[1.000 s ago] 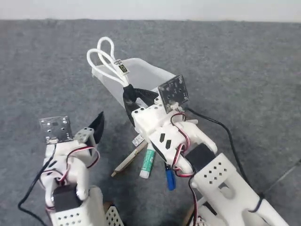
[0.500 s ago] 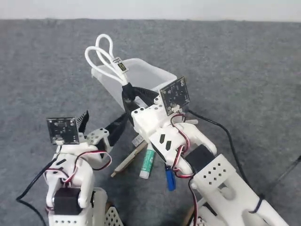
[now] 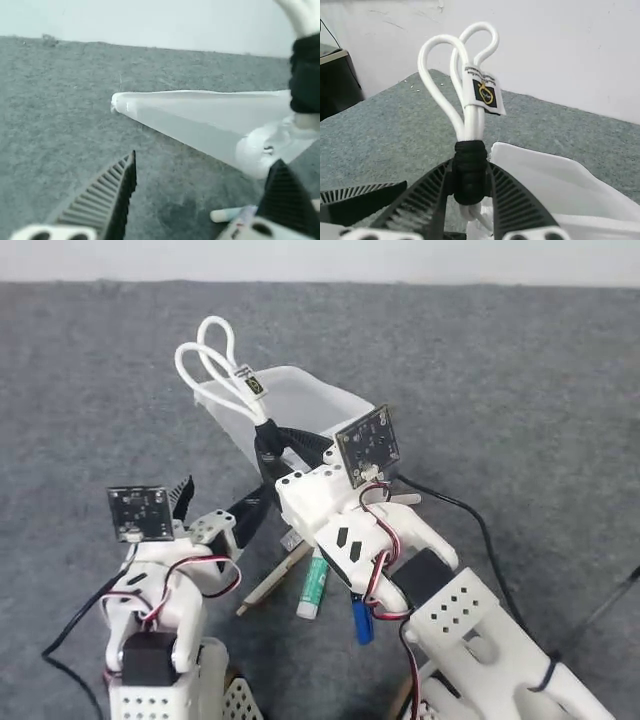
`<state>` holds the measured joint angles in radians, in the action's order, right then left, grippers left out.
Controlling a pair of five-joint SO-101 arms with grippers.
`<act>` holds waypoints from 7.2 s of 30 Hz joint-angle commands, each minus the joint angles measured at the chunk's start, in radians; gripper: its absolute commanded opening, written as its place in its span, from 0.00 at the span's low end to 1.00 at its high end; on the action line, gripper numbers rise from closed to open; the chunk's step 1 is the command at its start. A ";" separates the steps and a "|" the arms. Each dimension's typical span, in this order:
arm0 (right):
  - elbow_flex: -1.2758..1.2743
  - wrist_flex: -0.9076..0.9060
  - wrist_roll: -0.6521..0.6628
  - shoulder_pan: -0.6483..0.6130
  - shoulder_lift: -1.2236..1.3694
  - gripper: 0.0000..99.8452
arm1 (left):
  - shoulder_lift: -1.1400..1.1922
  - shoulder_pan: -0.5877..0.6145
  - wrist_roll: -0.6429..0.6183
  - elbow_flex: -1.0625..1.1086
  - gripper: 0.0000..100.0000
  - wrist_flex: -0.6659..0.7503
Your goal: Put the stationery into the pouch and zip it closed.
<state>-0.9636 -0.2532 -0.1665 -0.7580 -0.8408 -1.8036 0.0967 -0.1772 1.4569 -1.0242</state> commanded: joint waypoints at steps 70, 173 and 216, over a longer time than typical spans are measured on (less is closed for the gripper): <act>-0.023 0.015 0.044 0.202 -0.047 0.01 | -0.018 0.124 0.152 -0.028 0.01 0.005; -0.060 -0.341 0.187 0.008 -0.526 0.01 | -0.015 0.078 0.101 0.044 0.16 0.060; 0.242 -0.641 0.239 0.119 -0.203 0.18 | -0.014 0.083 0.190 -0.093 0.01 -0.072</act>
<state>-0.9053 -0.7426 0.0575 -0.7043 -1.0618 -1.8036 0.1381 0.0115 1.4293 -1.1009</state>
